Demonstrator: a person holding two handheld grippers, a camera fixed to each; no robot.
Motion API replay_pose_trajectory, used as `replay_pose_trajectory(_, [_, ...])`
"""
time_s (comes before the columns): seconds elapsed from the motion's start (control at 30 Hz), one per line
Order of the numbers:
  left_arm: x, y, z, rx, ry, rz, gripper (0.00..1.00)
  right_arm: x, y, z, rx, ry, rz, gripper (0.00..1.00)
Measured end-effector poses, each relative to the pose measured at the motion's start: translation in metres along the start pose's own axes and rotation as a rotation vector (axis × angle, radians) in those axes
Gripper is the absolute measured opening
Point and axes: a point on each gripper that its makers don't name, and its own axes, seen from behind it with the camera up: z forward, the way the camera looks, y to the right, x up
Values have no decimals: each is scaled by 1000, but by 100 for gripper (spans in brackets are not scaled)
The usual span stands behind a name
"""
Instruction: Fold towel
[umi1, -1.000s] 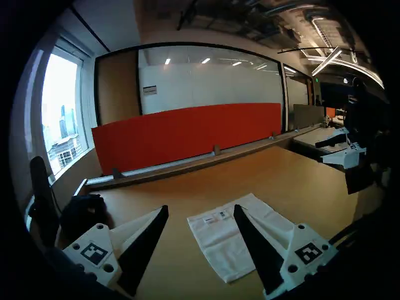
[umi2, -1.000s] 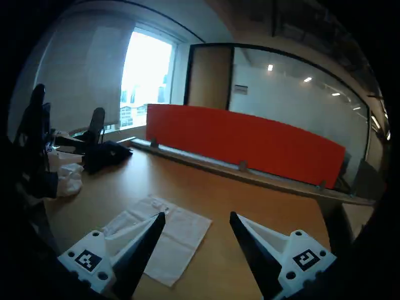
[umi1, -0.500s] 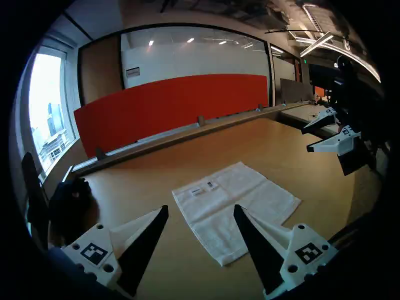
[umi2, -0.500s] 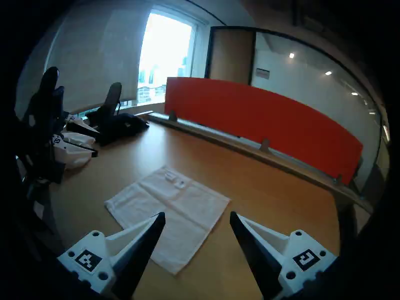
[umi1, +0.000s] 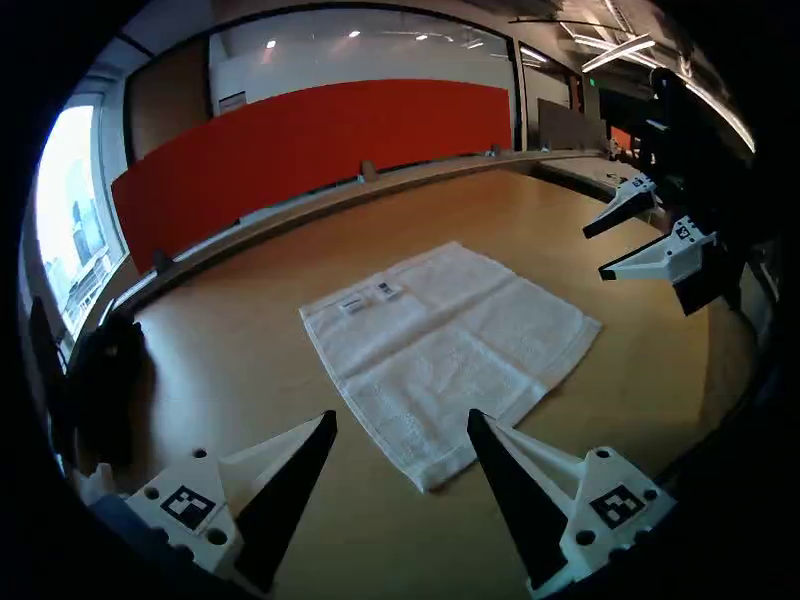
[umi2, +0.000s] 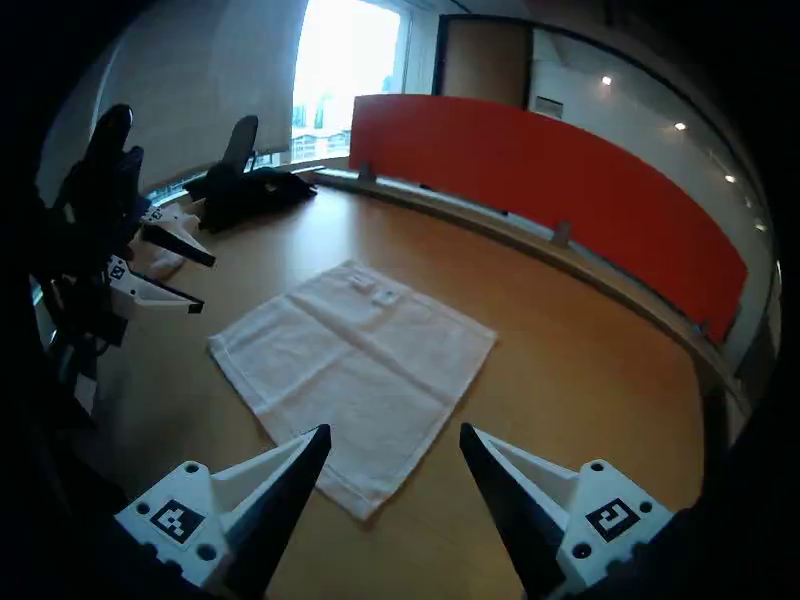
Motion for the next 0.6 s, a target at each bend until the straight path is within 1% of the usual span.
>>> replay_pose_trajectory(0.27, [-29, 8, 21, -31, -71, -13, 97, -36, -10, 17, 29, -80, -22, 100])
replay_pose_trajectory(0.47, [-50, 15, 30, -57, -130, -10, 97, -61, -17, 25, 55, -140, -19, 100])
replay_pose_trajectory(0.6, [-60, 19, 34, -73, -163, -10, 97, -71, -20, 28, 65, -165, -20, 100])
